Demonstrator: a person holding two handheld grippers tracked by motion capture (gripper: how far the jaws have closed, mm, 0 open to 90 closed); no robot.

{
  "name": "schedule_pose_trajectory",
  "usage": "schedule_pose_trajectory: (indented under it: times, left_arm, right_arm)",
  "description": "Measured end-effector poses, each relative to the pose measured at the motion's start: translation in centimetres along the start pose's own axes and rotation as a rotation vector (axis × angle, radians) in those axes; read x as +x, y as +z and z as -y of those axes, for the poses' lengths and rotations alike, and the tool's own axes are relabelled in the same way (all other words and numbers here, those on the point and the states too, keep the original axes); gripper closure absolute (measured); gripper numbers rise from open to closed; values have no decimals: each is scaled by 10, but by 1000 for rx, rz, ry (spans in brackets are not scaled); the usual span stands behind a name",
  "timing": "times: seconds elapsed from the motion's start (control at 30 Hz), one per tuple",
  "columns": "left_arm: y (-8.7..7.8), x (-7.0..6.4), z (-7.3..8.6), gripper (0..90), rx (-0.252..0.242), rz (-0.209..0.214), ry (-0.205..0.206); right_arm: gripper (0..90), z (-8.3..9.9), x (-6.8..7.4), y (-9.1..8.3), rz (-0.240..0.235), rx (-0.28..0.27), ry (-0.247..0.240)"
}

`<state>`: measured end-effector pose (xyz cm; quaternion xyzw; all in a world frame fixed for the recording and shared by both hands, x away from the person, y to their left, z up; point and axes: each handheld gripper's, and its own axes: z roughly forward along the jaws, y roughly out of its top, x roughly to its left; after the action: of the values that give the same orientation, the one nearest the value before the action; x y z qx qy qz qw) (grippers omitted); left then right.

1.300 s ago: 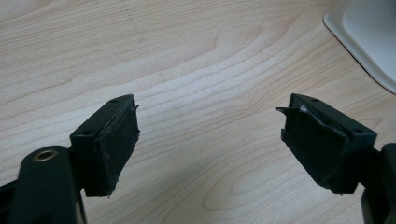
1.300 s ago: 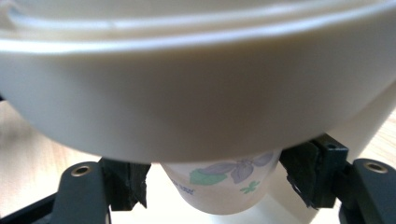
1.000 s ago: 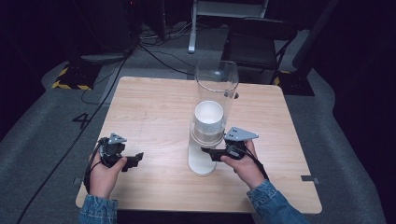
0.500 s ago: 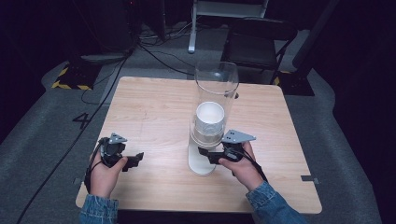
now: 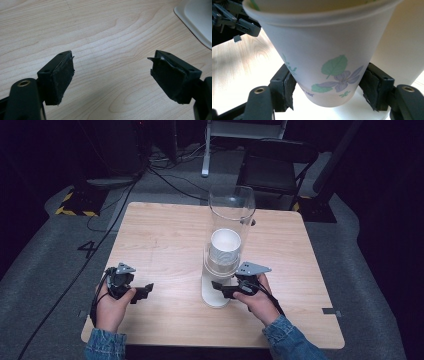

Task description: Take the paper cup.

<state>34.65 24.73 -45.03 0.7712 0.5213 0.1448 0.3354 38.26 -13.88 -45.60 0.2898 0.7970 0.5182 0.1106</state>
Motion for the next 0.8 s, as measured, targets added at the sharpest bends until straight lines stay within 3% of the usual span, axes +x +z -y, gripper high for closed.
schedule_pose_trajectory:
  times: [0.27,0.8]
  left_arm:
    - [0,1,0,186,-1,0,3]
    - [2,1,-1,186,-1,5,-1]
  right_arm:
    - [343,2,1,0,6,2,-14]
    - [341,17,2,5,34,73,-53]
